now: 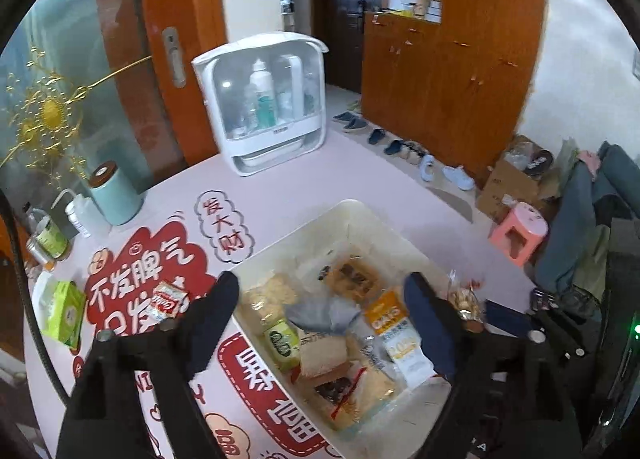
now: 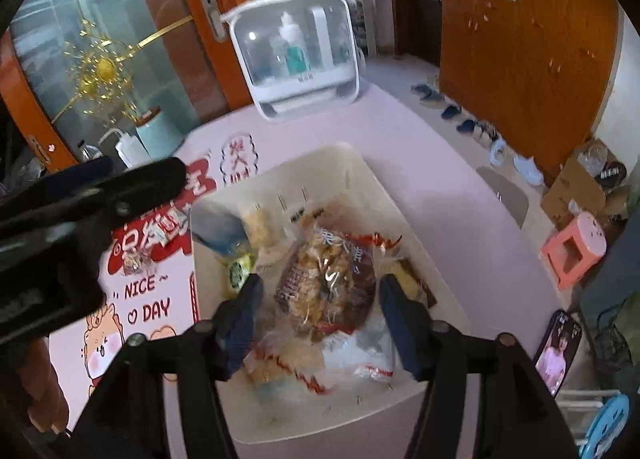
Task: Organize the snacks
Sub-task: 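Carry both snacks over the white bin and open both tools to drop them, then withdraw both tools from the bin toward the Cookies bag and nut bag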
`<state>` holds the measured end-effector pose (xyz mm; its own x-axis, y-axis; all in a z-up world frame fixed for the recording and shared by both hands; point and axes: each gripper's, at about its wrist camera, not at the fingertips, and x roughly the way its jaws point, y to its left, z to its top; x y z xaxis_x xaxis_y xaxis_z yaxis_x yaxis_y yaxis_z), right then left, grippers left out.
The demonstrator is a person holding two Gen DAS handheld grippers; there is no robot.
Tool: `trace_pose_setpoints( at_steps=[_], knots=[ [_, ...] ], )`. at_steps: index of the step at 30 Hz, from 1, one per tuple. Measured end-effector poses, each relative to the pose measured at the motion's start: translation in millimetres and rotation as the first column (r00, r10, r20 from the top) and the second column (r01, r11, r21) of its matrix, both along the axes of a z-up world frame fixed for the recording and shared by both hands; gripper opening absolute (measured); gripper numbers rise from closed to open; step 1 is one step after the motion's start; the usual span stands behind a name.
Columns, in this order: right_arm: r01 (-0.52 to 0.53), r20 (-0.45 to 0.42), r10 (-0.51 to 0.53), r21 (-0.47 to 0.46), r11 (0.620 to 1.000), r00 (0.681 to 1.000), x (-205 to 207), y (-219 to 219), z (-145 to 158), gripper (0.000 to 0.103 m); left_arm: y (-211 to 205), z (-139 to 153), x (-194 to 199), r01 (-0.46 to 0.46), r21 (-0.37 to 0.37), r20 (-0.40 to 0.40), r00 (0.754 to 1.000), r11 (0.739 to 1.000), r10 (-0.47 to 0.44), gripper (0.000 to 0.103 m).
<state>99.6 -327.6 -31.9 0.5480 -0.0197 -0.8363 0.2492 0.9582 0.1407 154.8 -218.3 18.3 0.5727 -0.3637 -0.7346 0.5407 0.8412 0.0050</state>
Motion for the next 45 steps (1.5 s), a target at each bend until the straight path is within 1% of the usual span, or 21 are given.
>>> trace_pose_setpoints(
  at_steps=[2,7,11,18,23,29,31,33,36,39,43,44,45],
  knots=[
    [0.012,-0.018,-0.012,0.015,1.0,1.0,-0.4,-3.6,-5.5,0.064,1.2,-4.4,1.7,-0.009,0.009,-0.015,1.0,1.0,0.009,0.085],
    [0.022,-0.031,-0.022,0.011,1.0,0.999,-3.3,-5.5,-9.0,0.064,13.4,-15.2,4.1,-0.038,0.011,-0.064,0.997,0.999,0.038,0.085],
    [0.021,-0.039,-0.02,0.018,1.0,0.999,-4.2,-2.7,-9.4,0.064,25.1,-19.0,1.2,-0.064,0.033,-0.069,0.995,0.997,0.066,0.085],
    [0.0,-0.048,0.001,0.028,1.0,0.999,-7.6,7.5,-9.5,0.064,51.2,-21.2,-6.0,-0.11,0.031,-0.092,0.989,0.993,0.113,0.085],
    [-0.035,-0.041,0.036,0.026,0.999,0.999,-6.8,20.7,-4.2,0.064,70.2,-16.2,-15.1,-0.146,0.034,-0.083,0.985,0.989,0.149,0.085],
    [-0.098,-0.006,0.098,0.023,0.995,0.995,-5.2,39.4,8.9,0.064,99.3,-0.9,-25.9,-0.202,0.027,-0.069,0.977,0.979,0.203,0.085],
    [-0.117,0.012,0.117,0.015,0.993,0.993,-3.5,44.8,15.5,0.064,110.4,7.6,-30.0,-0.222,0.039,-0.045,0.974,0.974,0.224,0.085],
    [-0.138,0.039,0.138,0.003,0.99,0.99,-0.5,50.5,25.5,0.064,121.3,20.4,-32.9,-0.252,0.064,0.001,0.968,0.966,0.252,0.085],
    [-0.169,0.084,0.17,-0.02,0.985,0.982,7.4,59.0,43.8,0.064,143.2,48.2,-35.2,-0.297,0.095,0.085,0.953,0.95,0.29,0.085],
    [-0.208,0.121,0.212,-0.042,0.977,0.97,19.6,69.1,63.3,0.064,171.7,80.5,-35.3,-0.352,0.118,0.171,0.928,0.929,0.33,0.085],
    [-0.278,0.155,0.28,-0.038,0.96,0.947,44.9,86.9,88.7,0.064,203.8,111.6,-27.7,-0.411,0.154,0.258,0.895,0.899,0.365,0.086],
    [-0.287,0.16,0.289,-0.036,0.957,0.944,50.6,90.8,92.9,0.064,212.0,118.5,-25.1,-0.427,0.165,0.286,0.883,0.889,0.371,0.087],
    [-0.298,0.164,0.299,-0.032,0.954,0.94,59.0,96.3,98.1,0.064,219.0,123.8,-21.9,-0.439,0.174,0.309,0.874,0.881,0.375,0.09]
  ],
)
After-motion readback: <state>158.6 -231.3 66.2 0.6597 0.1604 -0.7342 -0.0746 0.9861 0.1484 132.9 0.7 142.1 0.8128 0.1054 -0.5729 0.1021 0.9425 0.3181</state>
